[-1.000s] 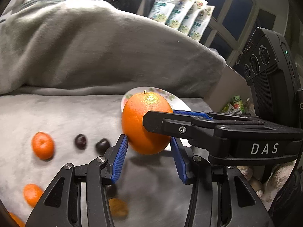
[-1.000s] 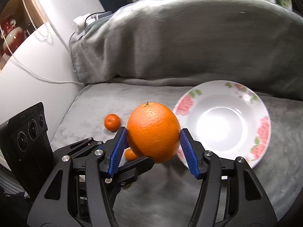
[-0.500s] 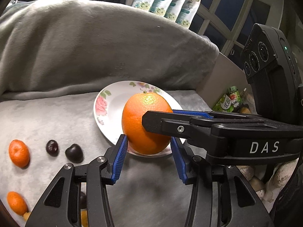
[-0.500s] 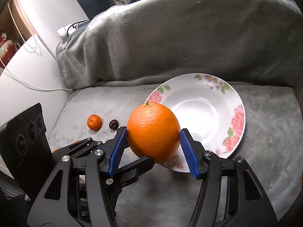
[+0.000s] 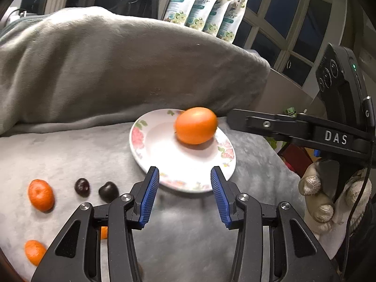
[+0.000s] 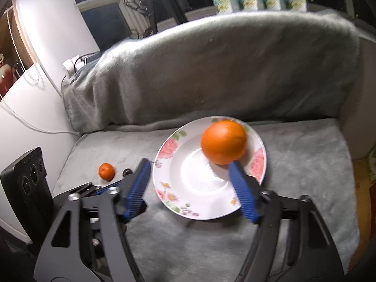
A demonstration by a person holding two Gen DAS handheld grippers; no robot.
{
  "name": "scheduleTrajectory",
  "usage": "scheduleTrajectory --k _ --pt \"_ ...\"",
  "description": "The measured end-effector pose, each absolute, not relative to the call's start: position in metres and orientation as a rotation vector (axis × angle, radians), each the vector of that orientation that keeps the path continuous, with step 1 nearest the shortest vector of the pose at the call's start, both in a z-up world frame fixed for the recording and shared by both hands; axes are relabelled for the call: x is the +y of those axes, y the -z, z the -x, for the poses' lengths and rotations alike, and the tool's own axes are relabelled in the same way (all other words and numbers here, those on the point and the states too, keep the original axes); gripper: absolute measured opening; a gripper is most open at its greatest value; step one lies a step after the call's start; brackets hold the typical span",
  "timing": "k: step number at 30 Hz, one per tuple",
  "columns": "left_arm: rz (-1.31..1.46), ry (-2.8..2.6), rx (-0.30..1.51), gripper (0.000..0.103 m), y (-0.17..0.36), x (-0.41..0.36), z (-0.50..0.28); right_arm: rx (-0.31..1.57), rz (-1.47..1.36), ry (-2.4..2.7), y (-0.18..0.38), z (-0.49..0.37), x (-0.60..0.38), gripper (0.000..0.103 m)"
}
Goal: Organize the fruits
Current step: 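Open the right gripper to release the orange onto the plate, withdraw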
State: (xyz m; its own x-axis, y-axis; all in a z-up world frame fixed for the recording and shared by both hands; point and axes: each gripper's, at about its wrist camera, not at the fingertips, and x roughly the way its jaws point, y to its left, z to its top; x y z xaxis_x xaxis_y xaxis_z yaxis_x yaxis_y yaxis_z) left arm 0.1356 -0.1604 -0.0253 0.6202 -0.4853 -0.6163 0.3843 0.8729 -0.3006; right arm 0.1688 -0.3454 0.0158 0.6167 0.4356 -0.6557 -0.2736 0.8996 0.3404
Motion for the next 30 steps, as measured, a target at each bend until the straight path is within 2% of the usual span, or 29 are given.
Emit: scheduleTrajectory --k 4,6,11,13,16,30 --pt "0.143 0.500 0.735 0.045 0.021 -0.153 -0.128 0.794 -0.175 -0.395 -0.018 -0.160 -0.343 0.078" --pt "0.147 0.496 0.729 0.046 0.019 -0.150 -0.125 0.783 -0.153 -0.381 -0.019 -0.155 -0.341 0.082" --pt "0.175 0.502 0.733 0.062 0.017 -0.135 -0.115 0.759 -0.143 -0.373 -0.021 -0.143 -0.341 0.084" --pt "0.170 0.501 0.748 0.065 0.016 -0.130 -0.110 0.750 -0.134 -0.378 -0.022 -0.138 -0.338 0.085" --pt "0.160 0.483 0.751 0.065 0.014 -0.118 -0.101 0.741 -0.112 -0.388 -0.023 -0.130 -0.330 0.093" --pt "0.197 0.268 0.723 0.065 0.010 -0.014 -0.062 0.722 -0.033 -0.433 -0.016 -0.105 -0.291 0.094"
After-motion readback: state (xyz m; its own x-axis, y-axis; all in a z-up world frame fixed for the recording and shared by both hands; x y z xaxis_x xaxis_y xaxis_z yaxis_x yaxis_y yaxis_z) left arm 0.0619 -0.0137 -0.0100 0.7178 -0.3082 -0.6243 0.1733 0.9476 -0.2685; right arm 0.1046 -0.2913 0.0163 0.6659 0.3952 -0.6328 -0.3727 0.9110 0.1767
